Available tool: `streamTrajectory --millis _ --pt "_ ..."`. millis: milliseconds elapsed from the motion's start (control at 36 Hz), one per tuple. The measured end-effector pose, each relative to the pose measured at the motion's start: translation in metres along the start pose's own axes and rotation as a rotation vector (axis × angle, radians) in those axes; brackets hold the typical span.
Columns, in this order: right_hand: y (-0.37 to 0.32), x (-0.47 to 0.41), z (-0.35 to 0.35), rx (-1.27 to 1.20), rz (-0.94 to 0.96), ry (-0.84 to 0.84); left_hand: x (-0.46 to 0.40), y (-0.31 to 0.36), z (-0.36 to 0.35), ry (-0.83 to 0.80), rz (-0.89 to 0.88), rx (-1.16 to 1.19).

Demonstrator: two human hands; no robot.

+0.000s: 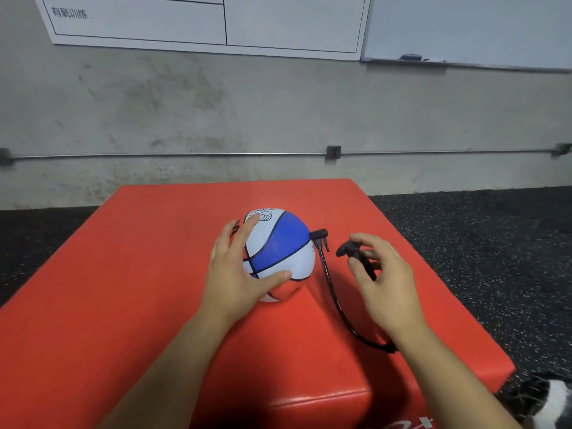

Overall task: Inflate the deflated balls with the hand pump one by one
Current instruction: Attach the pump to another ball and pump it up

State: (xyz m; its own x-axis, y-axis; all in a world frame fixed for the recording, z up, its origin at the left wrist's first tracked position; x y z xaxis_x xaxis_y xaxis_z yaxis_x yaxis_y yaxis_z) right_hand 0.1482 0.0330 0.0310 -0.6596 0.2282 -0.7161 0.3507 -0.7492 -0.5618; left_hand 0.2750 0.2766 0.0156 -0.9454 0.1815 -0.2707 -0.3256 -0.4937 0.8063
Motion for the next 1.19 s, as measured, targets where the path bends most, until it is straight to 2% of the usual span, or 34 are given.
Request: streamTrajectory --millis 194,444,528,667,833,944,1194 --pt "0.012 -0.003 -0.015 -0.041 -0.072 -0.067 -0.001 -0.005 0.022 -0.011 -0.024 0.114" --pt "0.021 -0.002 -0.052 -0.059 -0.148 -0.214 0.001 -0.034 0.051 -0.15 0.093 0.222" --pt "0.02 -0.005 -0.06 -0.034 -0.135 -0.229 0.005 -0.034 0.057 -0.139 0.065 0.196" --pt "-0.002 -0.015 -0.065 -0.142 -0.072 -0.119 0.008 -0.023 0.064 -0.102 -0.084 0.035" --pt "-0.03 -0.024 -0.072 -0.14 0.048 -0.085 0.011 -0.013 0.063 -0.029 -0.112 -0.02" --pt "-0.04 -0.023 -0.078 -0.287 0.07 -0.098 0.013 -0.004 0.059 0.055 -0.112 -0.063" --pt "-0.042 -0.023 -0.085 -0.296 0.042 -0.138 0.008 -0.005 0.053 0.019 -0.124 -0.06"
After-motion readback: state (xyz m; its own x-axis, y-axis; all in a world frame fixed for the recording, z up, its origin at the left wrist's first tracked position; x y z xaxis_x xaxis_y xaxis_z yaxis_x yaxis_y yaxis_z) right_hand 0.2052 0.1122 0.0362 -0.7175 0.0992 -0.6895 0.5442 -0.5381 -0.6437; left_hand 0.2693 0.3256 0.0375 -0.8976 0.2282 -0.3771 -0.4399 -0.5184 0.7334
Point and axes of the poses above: each hand's wrist, its own x-axis away from the middle knuckle, its own z-axis out of the back of the hand, y = z × x, the point moved 6 cm from there along -x, towards the middle knuckle, and after that the axes turned 14 degrees about z, right-handed, at the moved point
